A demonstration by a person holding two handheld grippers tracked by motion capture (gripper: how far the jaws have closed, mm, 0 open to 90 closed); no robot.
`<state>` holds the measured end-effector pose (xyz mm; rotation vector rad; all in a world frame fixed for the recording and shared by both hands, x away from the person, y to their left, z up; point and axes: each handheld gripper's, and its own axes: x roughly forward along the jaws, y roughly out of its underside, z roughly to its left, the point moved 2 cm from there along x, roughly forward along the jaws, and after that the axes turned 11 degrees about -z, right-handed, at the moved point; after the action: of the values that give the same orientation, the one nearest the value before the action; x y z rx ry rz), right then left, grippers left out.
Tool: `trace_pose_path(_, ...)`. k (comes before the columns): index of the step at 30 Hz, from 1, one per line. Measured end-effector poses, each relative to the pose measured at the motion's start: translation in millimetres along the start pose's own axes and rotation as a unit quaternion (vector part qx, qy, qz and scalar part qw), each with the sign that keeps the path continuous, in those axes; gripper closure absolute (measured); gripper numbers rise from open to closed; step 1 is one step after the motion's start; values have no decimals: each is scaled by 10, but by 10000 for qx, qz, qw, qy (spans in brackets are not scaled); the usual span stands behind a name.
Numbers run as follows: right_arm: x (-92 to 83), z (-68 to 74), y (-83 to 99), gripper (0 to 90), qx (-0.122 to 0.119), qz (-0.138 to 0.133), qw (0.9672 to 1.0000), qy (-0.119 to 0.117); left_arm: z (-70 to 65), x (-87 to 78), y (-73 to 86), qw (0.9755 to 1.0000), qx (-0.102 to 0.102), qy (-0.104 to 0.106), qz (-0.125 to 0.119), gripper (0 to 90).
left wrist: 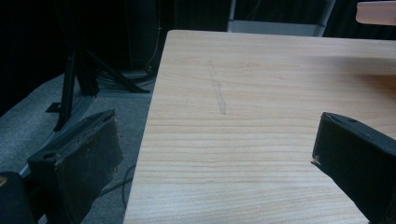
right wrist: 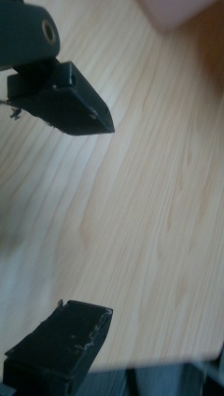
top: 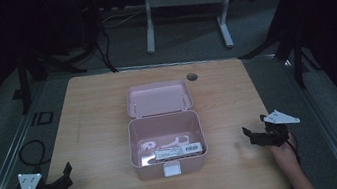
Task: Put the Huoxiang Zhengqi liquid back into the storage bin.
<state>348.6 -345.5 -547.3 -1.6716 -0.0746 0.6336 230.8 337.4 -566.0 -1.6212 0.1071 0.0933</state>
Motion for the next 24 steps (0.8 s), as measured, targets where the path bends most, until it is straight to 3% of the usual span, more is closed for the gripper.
trace_pose_path(1,-15,-16,38,103,60,27,9997,241,0,0,0,10000,5,1,0,16)
trace_pose_path(3,-50,-53,103,103,248,-63,9988,428,-1,0,0,10000,8,2,0,16)
trace_pose_path(8,-126,-170,146,104,654,-100,9922,1058,0,-1,0,10000,3,4,-12,16)
trace_pose_path(12,-152,-274,162,104,1062,-233,9879,1105,-5,-2,1,10000,19,9,-12,16)
trace_pose_path(14,-155,-303,165,104,1149,-228,9863,1162,-5,-2,1,10000,23,-3,-23,16)
trace_pose_path(24,-92,-347,189,104,1128,6,9845,1344,-6,-11,1,10000,19,-44,-75,16)
